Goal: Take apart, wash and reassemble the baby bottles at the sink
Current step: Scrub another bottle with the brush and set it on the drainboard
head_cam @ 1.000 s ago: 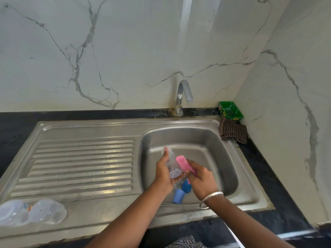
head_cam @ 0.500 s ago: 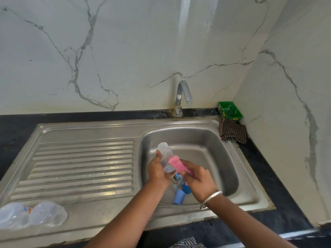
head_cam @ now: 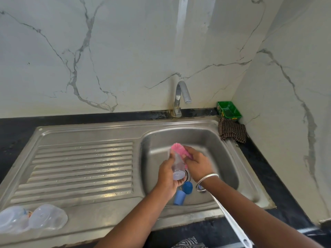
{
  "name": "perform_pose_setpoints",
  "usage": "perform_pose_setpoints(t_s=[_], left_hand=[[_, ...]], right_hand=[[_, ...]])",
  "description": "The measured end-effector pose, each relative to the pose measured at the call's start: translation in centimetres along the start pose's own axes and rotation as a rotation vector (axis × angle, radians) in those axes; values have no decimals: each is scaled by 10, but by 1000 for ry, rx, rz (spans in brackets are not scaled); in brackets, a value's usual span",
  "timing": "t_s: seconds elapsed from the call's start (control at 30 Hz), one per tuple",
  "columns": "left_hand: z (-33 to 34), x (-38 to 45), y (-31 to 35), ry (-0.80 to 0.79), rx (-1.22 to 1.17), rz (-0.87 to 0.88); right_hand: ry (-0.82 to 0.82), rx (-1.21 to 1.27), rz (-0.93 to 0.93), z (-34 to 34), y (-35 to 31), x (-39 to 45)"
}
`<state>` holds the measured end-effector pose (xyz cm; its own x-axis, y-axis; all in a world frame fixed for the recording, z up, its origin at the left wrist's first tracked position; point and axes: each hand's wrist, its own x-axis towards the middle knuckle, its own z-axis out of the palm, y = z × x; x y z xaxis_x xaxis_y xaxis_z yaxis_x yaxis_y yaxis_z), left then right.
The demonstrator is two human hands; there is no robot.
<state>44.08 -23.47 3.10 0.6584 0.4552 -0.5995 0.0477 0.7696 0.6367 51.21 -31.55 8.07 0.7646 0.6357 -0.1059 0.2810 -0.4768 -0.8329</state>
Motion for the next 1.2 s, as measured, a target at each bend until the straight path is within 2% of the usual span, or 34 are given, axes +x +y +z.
perform_pose_setpoints(t_s=[0.13, 0.33, 0.6, 0.77, 0.93, 1.07, 1.2], left_hand=[[-6, 3, 11, -37, -46, 22], [-17, 7, 19, 8, -170, 5], [-10, -2, 4, -44, -165, -47], [0, -11, 2, 13, -171, -120], [-4, -4, 11, 4, -224, -83], [-5, -2, 20, -5, -178, -63], [-6, -4, 18, 5, -215, -62]], right_hand=[[-10, 25, -44, 2, -3, -13], [-78, 31, -170, 2, 7, -50], [44, -22, -9, -4, 13, -21], [-5, -57, 31, -3, 5, 0], [-18, -60, -158, 1, -3, -21], [15, -115, -355, 4, 21, -44], [35, -122, -381, -1, 37, -51]])
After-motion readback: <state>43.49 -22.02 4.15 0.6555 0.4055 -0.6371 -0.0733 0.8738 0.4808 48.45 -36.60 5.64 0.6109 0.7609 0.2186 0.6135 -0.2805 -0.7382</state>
